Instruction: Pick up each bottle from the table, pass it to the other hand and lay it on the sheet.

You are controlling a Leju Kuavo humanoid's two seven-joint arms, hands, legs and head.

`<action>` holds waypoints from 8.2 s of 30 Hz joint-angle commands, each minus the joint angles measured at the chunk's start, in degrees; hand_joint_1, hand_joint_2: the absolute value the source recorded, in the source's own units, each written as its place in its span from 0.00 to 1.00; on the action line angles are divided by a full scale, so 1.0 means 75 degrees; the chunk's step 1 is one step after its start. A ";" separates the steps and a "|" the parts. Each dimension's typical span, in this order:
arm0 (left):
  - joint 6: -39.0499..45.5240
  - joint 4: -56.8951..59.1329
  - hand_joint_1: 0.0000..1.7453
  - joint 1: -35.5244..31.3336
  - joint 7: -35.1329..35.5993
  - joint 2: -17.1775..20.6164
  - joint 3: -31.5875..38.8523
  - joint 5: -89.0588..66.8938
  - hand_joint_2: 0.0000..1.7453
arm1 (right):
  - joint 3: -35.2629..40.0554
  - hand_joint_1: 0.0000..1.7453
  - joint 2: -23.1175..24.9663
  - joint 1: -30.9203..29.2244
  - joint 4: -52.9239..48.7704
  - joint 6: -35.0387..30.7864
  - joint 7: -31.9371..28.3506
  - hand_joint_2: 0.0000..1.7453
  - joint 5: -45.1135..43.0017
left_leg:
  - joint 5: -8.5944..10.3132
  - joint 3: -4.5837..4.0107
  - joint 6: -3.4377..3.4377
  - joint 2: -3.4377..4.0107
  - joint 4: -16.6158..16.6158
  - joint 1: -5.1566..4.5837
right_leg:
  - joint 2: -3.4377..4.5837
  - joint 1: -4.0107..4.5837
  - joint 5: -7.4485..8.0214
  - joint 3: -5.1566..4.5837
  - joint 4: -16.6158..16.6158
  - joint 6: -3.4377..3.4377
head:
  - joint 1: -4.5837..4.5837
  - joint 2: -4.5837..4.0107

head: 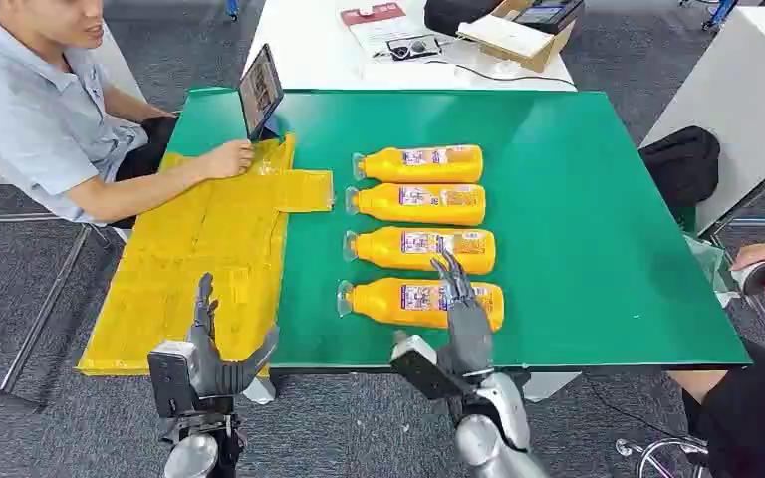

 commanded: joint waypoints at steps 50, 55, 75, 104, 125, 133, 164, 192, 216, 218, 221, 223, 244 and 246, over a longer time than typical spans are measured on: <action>-0.0236 0.0732 0.00 -0.0767 0.0315 0.0258 -0.0087 -0.0255 1.00 | 0.1081 1.00 -0.0575 -0.2799 0.4944 0.2719 0.1861 1.00 0.1193 | 0.0006 0.0081 -0.0006 -0.0009 -0.0009 0.0006 | -0.0007 0.0007 0.0003 0.0071 -0.0013 -0.0011 | 0.0000 0.0000; -0.0231 0.0738 0.00 -0.0765 0.0304 0.0268 -0.0092 -0.0246 1.00 | 0.1142 1.00 -0.0557 -0.2744 0.4892 0.2765 0.1789 1.00 0.1106 | 0.0008 0.0104 -0.0009 -0.0020 -0.0013 0.0010 | -0.0015 0.0011 0.0003 0.0090 -0.0020 -0.0015 | 0.0003 0.0000; -0.0251 0.0795 0.00 -0.0856 0.0106 0.0231 -0.0110 0.0236 1.00 | 0.0455 1.00 -0.0037 -0.1870 0.3839 0.2594 -0.0037 1.00 -0.1061 | 0.0002 0.0136 -0.0015 -0.0005 -0.0018 0.0018 | -0.0003 0.0020 0.0003 0.0119 -0.0025 -0.0019 | 0.0003 0.0000; -0.1792 0.0913 0.00 -0.0742 0.0414 0.0182 -0.0490 0.1936 1.00 | 0.0237 1.00 0.0093 -0.0708 0.0593 0.1393 -0.1162 1.00 -0.2202 | -0.0020 0.0046 -0.0027 0.0051 0.0000 0.0012 | 0.0053 0.0010 0.0002 0.0021 0.0000 -0.0021 | 0.0003 0.0000; -0.3108 0.0663 0.00 -0.0610 0.0252 0.0401 -0.1621 0.1587 1.00 | 0.1315 1.00 0.0268 -0.0829 -0.0144 0.1172 -0.1404 1.00 -0.2167 | -0.0020 0.0017 -0.0025 0.0047 -0.0002 0.0012 | 0.0060 0.0010 0.0002 -0.0002 0.0000 -0.0013 | 0.0000 0.0000; -0.3576 0.1032 0.00 -0.0989 0.0443 0.0257 -0.1533 0.1886 1.00 | 0.1810 1.00 0.0648 -0.1227 0.0915 0.1543 -0.1457 1.00 -0.2293 | -0.0024 0.0026 -0.0029 0.0055 0.0000 0.0013 | 0.0068 0.0012 0.0001 0.0005 0.0004 -0.0020 | 0.0003 0.0000; -0.4146 0.1109 1.00 -0.1338 0.0562 0.0089 -0.1508 0.3450 1.00 | 0.3343 0.83 0.1013 -0.1196 0.2021 0.1695 -0.1964 1.00 -0.2665 | -0.0014 0.0014 -0.0025 0.0025 -0.0002 0.0015 | 0.0036 0.0013 -0.0003 0.0000 -0.0001 -0.0015 | 0.0000 0.0000; -0.3205 0.1844 1.00 -0.1889 0.0981 0.0120 -0.0813 0.3804 1.00 | 0.4061 0.00 0.0383 -0.1194 0.0506 -0.0286 -0.2119 0.00 -0.0916 | -0.0008 0.0008 -0.0025 0.0031 -0.0005 0.0014 | 0.0043 0.0012 0.0005 -0.0013 -0.0003 -0.0013 | -0.0006 0.0000; -0.0944 0.2764 1.00 -0.2935 0.0638 0.0704 -0.0370 0.1597 1.00 | 0.3684 0.00 0.0125 -0.0869 -0.0197 -0.0594 -0.2373 0.00 -0.1443 | -0.0007 0.0010 -0.0032 0.0005 0.0001 0.0019 | 0.0017 0.0017 -0.0004 0.0001 0.0004 -0.0021 | 0.0000 0.0000; -0.0152 0.2898 1.00 -0.3225 0.0559 0.0865 -0.0301 0.0695 1.00 | 0.3775 0.00 0.0094 -0.0868 -0.0370 -0.0587 -0.2372 0.00 -0.1417 | -0.0005 0.0003 -0.0031 0.0008 0.0003 0.0020 | 0.0018 0.0017 -0.0001 -0.0008 0.0005 -0.0018 | 0.0000 0.0000; 0.0852 0.3400 1.00 -0.3770 0.0653 0.1032 -0.0166 -0.0855 1.00 | 0.3932 0.00 0.0062 -0.0941 -0.0638 -0.0571 -0.2366 0.00 -0.1256 | -0.0006 -0.0002 -0.0029 0.0031 0.0004 0.0019 | 0.0044 0.0016 0.0007 -0.0019 0.0007 -0.0014 | 0.0000 0.0000; 0.1425 0.3787 1.00 -0.4102 0.0853 0.1176 -0.0251 -0.1926 1.00 | 0.4045 0.00 0.0022 -0.0976 -0.0817 -0.0518 -0.2373 0.00 -0.1174 | -0.0008 0.0004 -0.0033 0.0018 0.0010 0.0024 | 0.0032 0.0021 0.0001 -0.0008 0.0012 -0.0022 | 0.0000 0.0000; -0.0127 0.7470 1.00 -0.6802 0.3776 0.1751 -0.1456 -0.6965 1.00 | 0.3793 0.00 -0.0155 -0.0710 -0.0948 -0.0203 -0.2373 0.00 -0.1248 | -0.0004 0.0014 -0.0029 0.0022 0.0007 0.0023 | 0.0034 0.0020 -0.0002 0.0005 0.0008 -0.0018 | 0.0003 0.0000; -0.0127 0.7470 1.00 -0.6802 0.3776 0.1751 -0.1456 -0.6965 1.00 | 0.3793 0.00 -0.0155 -0.0710 -0.0948 -0.0203 -0.2373 0.00 -0.1248 | -0.0006 0.0013 -0.0029 0.0029 0.0007 0.0022 | 0.0042 0.0019 0.0000 0.0003 0.0008 -0.0017 | 0.0003 0.0000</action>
